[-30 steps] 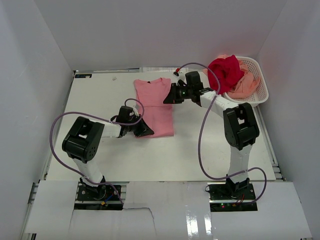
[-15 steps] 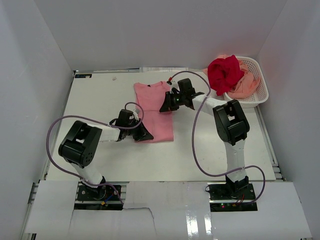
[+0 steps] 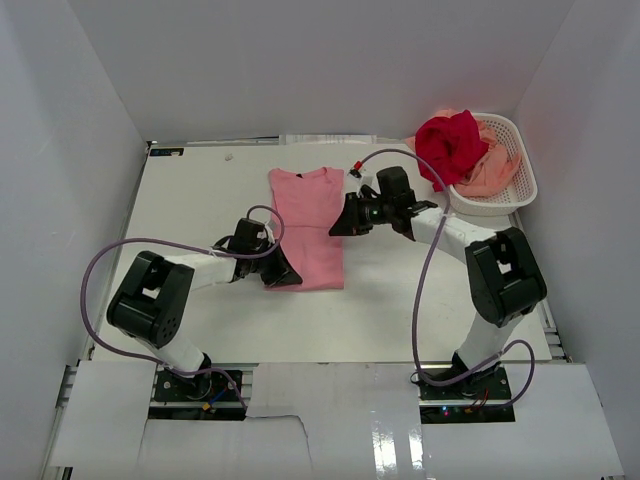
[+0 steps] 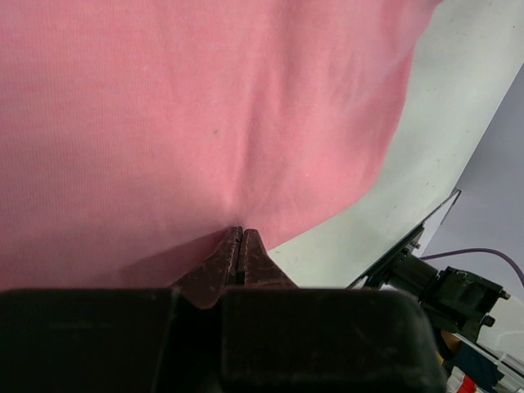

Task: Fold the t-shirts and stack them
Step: Fold the folded rectangular tshirt in 1/3 of the way

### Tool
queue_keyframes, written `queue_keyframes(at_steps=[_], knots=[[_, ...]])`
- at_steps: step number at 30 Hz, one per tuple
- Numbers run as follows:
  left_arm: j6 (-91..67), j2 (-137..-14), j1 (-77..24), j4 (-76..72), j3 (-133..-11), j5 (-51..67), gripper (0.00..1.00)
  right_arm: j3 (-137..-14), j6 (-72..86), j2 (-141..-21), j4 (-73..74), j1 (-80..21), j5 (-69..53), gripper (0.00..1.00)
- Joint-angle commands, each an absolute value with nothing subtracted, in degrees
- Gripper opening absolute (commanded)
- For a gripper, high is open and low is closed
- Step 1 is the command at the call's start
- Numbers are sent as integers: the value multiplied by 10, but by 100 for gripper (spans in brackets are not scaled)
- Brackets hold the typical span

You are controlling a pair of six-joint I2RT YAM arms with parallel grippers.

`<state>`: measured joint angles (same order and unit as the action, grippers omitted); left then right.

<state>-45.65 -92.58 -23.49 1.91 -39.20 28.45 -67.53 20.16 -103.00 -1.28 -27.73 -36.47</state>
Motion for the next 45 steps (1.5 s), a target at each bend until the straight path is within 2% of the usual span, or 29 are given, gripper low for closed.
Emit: queue_keyframes(at_steps=[1,6,14,18,28,36,42,43,44,45], knots=[[-446,-886,-238,43,-418,286,0,-613,219,-981,-45,-277,-411,8],[-444,-876,-238,53,-427,287,0,-536,232,-958,-78,-288,-439,8],[-441,-880,-238,54,-427,289,0,-463,242,-993,-131,-292,-434,8],[-439,-879,-238,56,-430,290,0,-471,225,-1032,-112,-294,-404,8],[-438,-875,-238,58,-425,287,0,-540,173,-1072,54,-317,-282,8],[-403,-851,-224,142,-485,250,0,-546,178,-1006,83,-317,-290,8],[-369,-784,-128,215,-508,265,0,-553,178,-933,114,-317,-294,17],[-355,-774,-120,227,-511,262,5,-550,185,-909,119,-318,-293,21],[-348,-764,-113,250,-513,257,22,-541,188,-897,120,-317,-293,24],[-342,-743,-113,261,-514,248,30,-534,193,-883,120,-317,-292,27]])
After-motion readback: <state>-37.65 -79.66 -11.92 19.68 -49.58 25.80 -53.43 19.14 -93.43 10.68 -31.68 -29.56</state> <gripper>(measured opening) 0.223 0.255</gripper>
